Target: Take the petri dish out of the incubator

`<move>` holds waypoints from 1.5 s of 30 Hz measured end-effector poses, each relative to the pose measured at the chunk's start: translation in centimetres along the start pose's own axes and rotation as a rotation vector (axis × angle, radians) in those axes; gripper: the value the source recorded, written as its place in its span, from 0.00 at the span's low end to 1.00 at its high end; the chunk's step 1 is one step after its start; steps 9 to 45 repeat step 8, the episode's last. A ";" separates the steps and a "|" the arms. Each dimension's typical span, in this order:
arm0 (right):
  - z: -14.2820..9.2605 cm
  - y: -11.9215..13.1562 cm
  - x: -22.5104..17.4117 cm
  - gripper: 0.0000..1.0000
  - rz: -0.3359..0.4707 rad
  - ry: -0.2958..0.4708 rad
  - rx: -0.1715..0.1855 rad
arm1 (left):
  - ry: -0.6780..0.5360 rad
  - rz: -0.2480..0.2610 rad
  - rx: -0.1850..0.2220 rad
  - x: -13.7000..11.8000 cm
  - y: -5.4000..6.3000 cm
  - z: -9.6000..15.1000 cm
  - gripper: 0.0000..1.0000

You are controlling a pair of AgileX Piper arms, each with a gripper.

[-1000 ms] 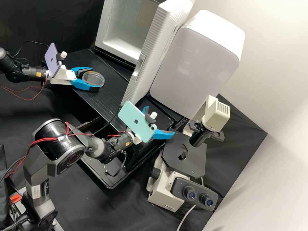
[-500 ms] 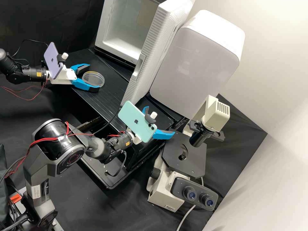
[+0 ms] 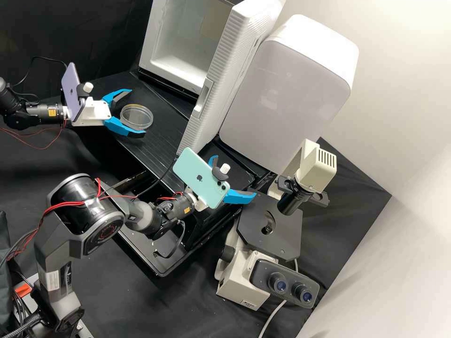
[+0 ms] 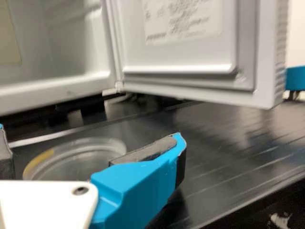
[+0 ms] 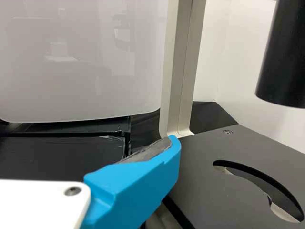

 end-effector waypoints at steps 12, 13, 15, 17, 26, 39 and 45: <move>0.0 0.0 0.0 1.00 0.000 0.000 0.000 | -0.058 0.058 -0.052 -0.5 0.3 0.1 1.00; 0.0 0.0 0.0 1.00 0.000 0.000 0.000 | -0.058 0.058 -0.052 -0.5 0.3 0.1 1.00; 0.0 0.0 0.0 1.00 0.000 0.000 0.000 | -0.058 0.058 -0.052 -0.5 0.3 0.1 1.00; 0.0 0.0 0.0 1.00 0.000 0.000 0.000 | -0.058 0.058 -0.052 -0.5 0.3 0.1 1.00; 0.0 0.0 0.0 1.00 0.000 0.000 0.000 | -0.058 0.058 -0.052 -0.5 0.3 0.1 1.00; 0.0 0.0 0.0 1.00 0.000 0.000 0.000 | -0.058 0.058 -0.052 -0.5 0.3 0.1 1.00; 0.0 0.0 0.0 1.00 0.000 0.000 0.000 | -0.058 0.058 -0.052 -0.5 0.3 0.1 1.00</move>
